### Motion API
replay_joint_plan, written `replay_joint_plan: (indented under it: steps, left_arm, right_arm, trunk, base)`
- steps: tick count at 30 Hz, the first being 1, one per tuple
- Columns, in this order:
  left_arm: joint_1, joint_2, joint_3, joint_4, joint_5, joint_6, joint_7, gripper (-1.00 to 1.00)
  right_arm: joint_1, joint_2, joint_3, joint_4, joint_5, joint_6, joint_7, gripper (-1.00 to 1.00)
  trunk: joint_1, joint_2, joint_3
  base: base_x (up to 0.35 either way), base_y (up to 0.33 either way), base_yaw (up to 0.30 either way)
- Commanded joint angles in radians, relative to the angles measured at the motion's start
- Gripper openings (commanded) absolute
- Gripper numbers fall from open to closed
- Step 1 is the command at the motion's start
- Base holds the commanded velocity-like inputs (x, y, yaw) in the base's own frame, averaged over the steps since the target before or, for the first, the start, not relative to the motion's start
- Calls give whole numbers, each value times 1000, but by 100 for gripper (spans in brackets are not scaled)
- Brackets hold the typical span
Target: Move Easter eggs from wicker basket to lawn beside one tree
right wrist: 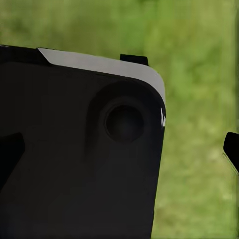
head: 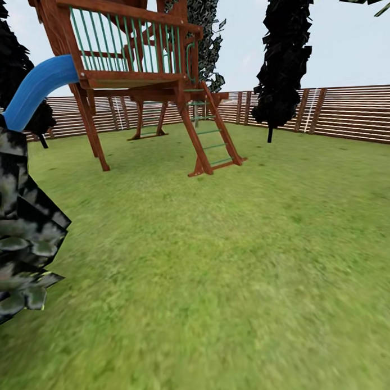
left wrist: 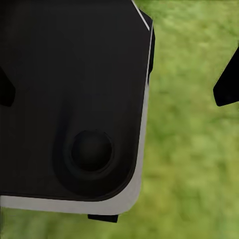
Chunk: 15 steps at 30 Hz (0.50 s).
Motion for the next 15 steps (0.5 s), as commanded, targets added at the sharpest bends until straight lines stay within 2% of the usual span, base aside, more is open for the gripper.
replay_joint_plan:
  steps: [1,15]
  left_arm:
    - [-1,0,5,1,1,-3,0,100]
    - [-1,0,5,1,1,-3,0,100]
  right_arm:
    - [0,0,0,1,9,-2,-1,100]
    - [0,0,0,0,9,-3,-1,100]
  trunk:
    - [1,0,-1]
    - [1,0,-1]
  base:
    - [324,0,0]
    - [324,0,0]
